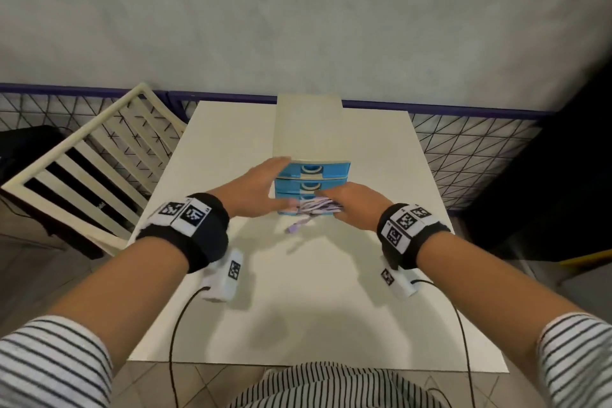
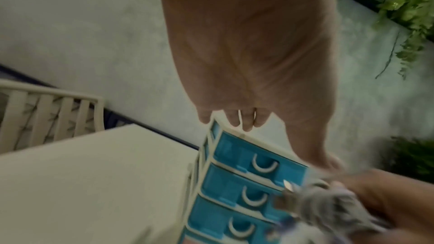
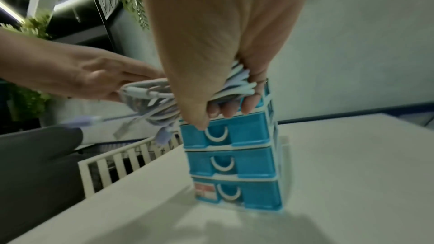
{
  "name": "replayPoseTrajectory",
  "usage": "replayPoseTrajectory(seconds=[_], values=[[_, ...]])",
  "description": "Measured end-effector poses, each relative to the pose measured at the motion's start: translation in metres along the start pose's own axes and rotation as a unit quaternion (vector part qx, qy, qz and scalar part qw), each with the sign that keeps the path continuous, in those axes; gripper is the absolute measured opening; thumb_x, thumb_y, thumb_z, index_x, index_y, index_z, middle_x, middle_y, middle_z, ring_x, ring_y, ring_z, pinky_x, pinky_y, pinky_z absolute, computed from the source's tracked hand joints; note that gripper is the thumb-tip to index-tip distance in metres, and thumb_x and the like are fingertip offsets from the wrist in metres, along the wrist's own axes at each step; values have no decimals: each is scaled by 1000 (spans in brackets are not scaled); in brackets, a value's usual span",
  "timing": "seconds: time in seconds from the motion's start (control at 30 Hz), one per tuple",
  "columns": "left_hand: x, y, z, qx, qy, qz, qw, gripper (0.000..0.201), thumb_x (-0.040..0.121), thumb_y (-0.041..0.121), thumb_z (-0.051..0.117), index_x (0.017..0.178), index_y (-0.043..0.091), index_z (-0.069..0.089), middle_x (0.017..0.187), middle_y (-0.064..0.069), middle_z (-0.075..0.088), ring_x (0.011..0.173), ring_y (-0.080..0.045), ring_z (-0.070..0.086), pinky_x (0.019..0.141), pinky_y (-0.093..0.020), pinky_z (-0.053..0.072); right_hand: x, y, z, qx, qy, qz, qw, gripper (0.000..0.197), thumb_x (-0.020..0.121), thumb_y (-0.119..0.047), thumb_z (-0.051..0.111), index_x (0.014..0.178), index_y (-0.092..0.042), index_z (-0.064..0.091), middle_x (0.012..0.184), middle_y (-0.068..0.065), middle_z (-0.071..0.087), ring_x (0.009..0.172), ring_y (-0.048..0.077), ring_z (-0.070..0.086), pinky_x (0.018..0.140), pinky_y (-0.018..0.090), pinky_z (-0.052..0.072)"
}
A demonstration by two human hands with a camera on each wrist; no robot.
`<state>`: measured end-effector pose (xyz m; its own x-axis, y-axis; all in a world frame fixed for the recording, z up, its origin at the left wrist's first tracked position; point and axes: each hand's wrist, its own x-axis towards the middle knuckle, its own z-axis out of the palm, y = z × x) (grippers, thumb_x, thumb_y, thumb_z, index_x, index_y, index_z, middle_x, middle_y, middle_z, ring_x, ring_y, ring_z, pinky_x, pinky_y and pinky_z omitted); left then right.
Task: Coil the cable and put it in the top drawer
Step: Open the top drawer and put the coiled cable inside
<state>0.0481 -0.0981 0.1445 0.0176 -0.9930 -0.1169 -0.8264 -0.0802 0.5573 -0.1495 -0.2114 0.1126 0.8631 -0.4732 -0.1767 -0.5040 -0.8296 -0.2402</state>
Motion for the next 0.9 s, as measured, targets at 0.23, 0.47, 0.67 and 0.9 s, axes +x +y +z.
replayPoseTrajectory(seconds=[0.23,0.47,0.67,0.9], values=[[24,-8,-11,153,-10,-4,988,67,86,-11,32,148,8,17,160,-7,9,147,-21,16,119,-40,20,33,13,-15,-3,-44,35,998,64,91,-14,49,150,-22,25,122,18,61,108,34,57,88,38,47],[35,-11,1,165,15,-26,986,70,87,3,56,147,13,21,160,-1,14,142,-21,27,112,-36,31,43,5,-13,99,-17,29,995,35,87,-13,53,122,-11,56,110,11,66,93,27,61,76,32,48],[40,-10,-17,85,19,0,996,51,89,-7,36,137,8,44,154,-9,31,140,-22,33,112,-23,22,14,-8,-15,87,-32,-7,996,8,87,-14,54,92,-20,51,85,1,59,71,19,51,54,23,34],[41,-15,-18,68,36,-12,997,33,89,19,59,122,15,54,137,-4,55,119,-23,53,95,-27,38,-15,-19,-9,107,-39,-4,993,5,86,-18,53,90,-20,52,86,0,61,74,20,56,62,27,41]])
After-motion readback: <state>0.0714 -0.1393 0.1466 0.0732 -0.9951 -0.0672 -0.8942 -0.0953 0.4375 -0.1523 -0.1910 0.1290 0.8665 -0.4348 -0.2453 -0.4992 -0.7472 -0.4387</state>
